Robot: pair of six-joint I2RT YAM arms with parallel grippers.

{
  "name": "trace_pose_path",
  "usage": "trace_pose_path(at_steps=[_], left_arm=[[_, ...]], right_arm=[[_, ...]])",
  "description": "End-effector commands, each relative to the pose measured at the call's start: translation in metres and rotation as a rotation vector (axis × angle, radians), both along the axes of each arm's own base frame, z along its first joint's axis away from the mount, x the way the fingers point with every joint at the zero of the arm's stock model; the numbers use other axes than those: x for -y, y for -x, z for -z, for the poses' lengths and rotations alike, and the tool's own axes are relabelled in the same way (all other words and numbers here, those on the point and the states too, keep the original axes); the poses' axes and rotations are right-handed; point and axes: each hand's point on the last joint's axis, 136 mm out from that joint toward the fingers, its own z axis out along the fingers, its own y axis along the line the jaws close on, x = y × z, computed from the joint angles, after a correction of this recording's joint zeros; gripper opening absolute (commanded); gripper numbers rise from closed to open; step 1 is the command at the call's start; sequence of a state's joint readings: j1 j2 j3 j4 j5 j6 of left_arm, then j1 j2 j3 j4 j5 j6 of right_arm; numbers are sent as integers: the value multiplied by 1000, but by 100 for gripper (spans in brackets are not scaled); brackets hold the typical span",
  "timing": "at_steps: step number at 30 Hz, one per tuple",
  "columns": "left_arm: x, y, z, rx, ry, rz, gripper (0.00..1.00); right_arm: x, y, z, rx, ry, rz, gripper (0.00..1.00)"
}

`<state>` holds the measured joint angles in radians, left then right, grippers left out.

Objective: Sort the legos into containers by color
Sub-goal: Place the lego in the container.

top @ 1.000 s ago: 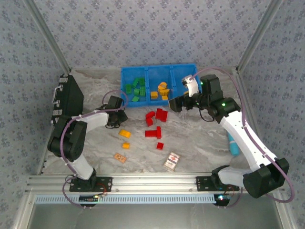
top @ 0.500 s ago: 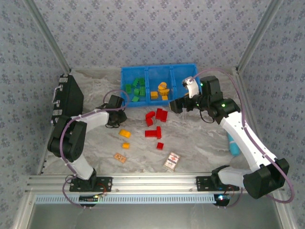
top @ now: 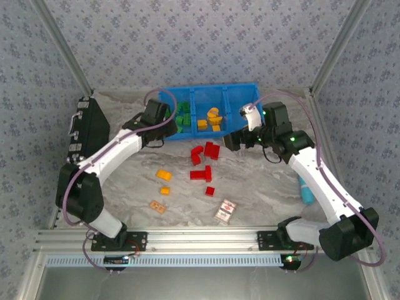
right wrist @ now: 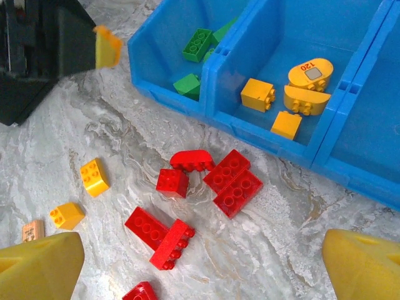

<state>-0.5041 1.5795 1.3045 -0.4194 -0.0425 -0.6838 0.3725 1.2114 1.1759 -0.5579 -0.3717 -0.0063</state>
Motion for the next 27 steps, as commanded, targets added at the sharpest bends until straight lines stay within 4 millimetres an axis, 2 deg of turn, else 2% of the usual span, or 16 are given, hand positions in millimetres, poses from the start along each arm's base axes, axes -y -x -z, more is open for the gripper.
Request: trace_pose_path(at_steps=[1,4,7,13,18,20,21,22,25,27], left_arm=[[44,-17,-33,84,61,113,24],[76,-41,-53,144,99,165,24],[105,-65,-54,163,135,205,24],[150,-106,-13,116,157,228,24],[171,-127,22,58,171,206,28],[176,-133,36,32,170,199,33],[179,-135,42,19,169,200,35],[181,-135,45,8,169,205,37],[186,-138,39,5,176,219,48],[187,-138,22,31,189,236,51]], right_arm=[[-6,9,-10,0,-17,-60,100],[-7,12,-16,17,-23,-68,100],[-5,14,-19,32,-22,-62,100],[-5,25,-23,13,-39,-69,100],[-11,37,-24,-5,-53,-96,100],[-10,38,-26,3,-54,-92,100],[-8,40,-13,-23,-40,-89,100],[-8,41,-12,-23,-38,-86,100],[-5,40,-9,-22,-30,-79,100],[-3,39,-6,-22,-26,-71,100]])
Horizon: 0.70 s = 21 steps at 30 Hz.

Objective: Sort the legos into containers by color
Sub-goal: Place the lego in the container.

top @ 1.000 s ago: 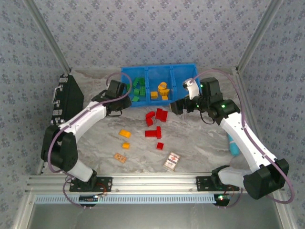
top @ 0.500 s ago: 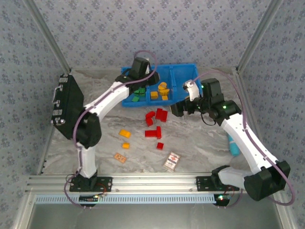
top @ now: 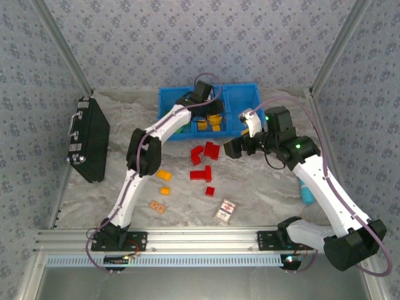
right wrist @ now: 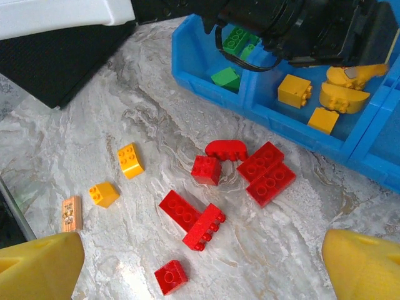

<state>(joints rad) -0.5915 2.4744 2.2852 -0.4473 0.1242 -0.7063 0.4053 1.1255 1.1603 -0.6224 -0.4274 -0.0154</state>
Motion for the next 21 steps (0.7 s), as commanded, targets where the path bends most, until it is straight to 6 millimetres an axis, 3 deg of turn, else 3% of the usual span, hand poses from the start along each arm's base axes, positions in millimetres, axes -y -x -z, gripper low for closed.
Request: trace_pose_path(at_steps=[1,6,10,13,16,18,21], left_arm=[[12,5,-55,63,60,54,51],[-1,25,-115,140,32,111,53],[-30,59,-138,153,-61,135,53],[-73,87,-140,174,-195,96,53],[-126,121,-126,170,-389,79,55],[-157,149,-114,166,-492,101,61],[-186,183,-98,171,-556,151,72]], right_arm=[[5,3,7,-21,7,14,100],[8,-2,12,-28,23,27,100],[10,-6,14,-21,27,39,100],[11,-11,18,-30,26,47,100],[9,-15,25,-57,26,44,100],[7,-16,29,-71,26,37,100],[3,-25,28,-48,23,27,100]])
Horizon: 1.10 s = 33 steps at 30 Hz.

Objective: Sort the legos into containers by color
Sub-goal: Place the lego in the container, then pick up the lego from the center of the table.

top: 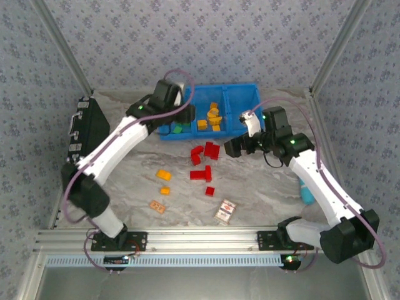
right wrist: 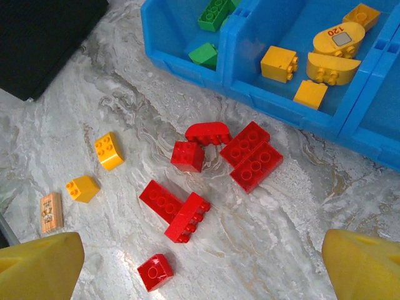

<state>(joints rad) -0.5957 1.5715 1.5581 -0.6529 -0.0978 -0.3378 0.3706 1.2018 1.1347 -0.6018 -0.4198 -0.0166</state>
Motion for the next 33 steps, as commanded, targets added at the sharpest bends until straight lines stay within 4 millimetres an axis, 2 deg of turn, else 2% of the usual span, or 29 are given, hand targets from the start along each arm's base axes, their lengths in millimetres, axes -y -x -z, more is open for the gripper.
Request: trace_pose_path(at_steps=[1,3,5,11,17,25,33], left_arm=[[-42,31,46,-47,-214,43,73],[-55,47,61,-79,-229,58,75],[-64,61,81,-117,-232,68,75],[-75,78,133,-183,-248,49,83],[-82,87,172,-249,-255,0,86],[-79,92,208,-261,-327,-21,91],[-76,93,226,-302,-357,-39,90]], right_arm=[[-4,-9,-3,22,-9,-16,100],[-6,-16,-3,16,3,-23,100],[-11,-25,-17,46,-6,-29,100],[-27,-40,-32,75,4,-60,100],[-45,-39,-34,77,34,-103,100],[-56,-41,-22,68,105,-127,100],[-52,-41,-16,73,152,-121,100]])
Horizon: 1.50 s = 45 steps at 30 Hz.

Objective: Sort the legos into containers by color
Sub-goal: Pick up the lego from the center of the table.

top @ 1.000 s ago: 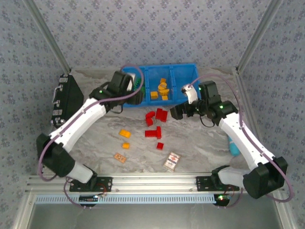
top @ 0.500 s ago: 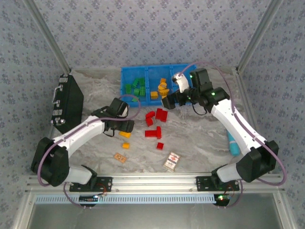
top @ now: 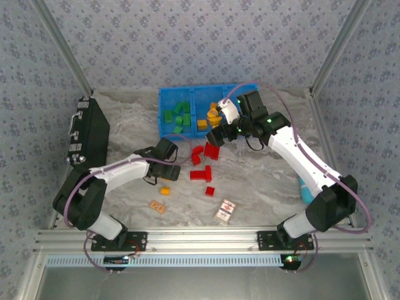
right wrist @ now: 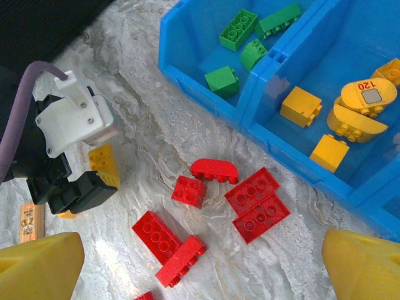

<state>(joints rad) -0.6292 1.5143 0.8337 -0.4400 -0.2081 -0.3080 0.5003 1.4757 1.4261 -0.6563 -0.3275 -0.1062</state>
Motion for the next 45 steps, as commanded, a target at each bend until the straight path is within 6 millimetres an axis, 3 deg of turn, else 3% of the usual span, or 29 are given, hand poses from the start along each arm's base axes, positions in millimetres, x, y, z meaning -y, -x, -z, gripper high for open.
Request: trace_pose_path(at_steps=[1,13,31,37,45], left_arm=[[-4,-5,5,14,-30,-56,89],[-6,0,42,-91,-107,-103,73],[-16,27,53,-156,-116,-163,56],[-9,18,32,-117,-91,-150,53],[21,-20,-42,13,-6,-93,53]], right_arm=[[5,-2,-4,27,39,2,100],[12,-1,2,35,69,11,100],[18,-4,7,37,70,24,100],[17,-4,7,36,65,22,100],[18,-2,10,28,70,26,100]])
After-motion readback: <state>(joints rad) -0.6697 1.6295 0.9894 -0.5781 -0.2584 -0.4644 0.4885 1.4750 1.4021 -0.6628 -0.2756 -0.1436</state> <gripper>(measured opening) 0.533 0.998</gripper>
